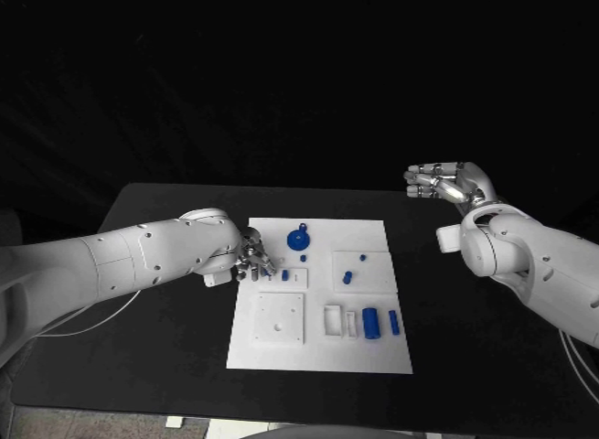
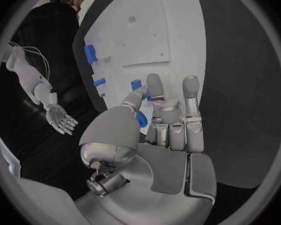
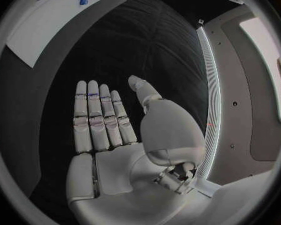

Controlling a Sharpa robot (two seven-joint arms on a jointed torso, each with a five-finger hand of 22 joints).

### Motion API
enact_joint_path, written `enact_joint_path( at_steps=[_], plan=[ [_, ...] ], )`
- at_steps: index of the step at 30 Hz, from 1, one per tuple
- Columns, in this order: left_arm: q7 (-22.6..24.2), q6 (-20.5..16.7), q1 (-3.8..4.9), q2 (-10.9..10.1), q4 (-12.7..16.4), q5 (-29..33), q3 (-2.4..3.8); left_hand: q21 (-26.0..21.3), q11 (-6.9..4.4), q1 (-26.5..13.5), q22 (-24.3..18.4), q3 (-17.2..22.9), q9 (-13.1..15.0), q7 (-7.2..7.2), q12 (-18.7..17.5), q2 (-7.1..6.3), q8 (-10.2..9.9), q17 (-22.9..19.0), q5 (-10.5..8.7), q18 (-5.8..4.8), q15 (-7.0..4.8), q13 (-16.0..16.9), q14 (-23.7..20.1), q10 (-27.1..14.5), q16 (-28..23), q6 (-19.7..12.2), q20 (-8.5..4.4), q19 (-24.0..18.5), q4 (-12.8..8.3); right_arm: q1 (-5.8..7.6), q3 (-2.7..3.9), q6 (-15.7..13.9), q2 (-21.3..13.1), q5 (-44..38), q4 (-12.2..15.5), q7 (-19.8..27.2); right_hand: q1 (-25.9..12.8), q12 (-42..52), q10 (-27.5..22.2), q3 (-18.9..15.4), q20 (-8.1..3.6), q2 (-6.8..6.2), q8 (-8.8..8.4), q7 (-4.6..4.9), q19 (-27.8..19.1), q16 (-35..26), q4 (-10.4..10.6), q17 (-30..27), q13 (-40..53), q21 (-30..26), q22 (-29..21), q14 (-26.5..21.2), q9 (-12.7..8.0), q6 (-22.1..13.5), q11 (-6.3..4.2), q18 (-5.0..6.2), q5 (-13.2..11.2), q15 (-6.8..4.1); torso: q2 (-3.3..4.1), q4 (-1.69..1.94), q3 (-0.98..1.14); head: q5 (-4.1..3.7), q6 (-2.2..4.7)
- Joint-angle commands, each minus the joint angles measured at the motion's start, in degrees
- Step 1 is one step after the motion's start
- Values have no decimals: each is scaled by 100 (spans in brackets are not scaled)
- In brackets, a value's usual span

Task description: Assemble the parts on the task board

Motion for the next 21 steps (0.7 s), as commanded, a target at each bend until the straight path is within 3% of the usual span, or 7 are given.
enact_joint_path(
  at_steps=[1,21],
  plan=[
    [188,68,-4,3,11,-78,3,8,-27,59,100,150,-16,-202,30,44,-42,-1,26,83,2,-8,21,267,-18,230,37,3,-176,-3,3,92,0,-7,8,28,-30,-32,-46,-7,-3,31,-1,-2,-42,-27,24,-7,-8,-18,2,-37,-2,-32,1,44,15,1,-3,0,-1,-5,-9],
    [230,185,-5,0,78,-290,2,7,-27,92,99,142,10,-200,13,48,-57,-26,14,92,4,-15,10,266,-32,217,43,-2,-147,-3,3,88,-1,-5,5,25,-23,-33,-53,-8,-1,26,-1,-2,-47,-28,24,-7,-9,-21,1,-42,-2,-40,3,44,23,3,-3,-1,-4,11,-42]
  ],
)
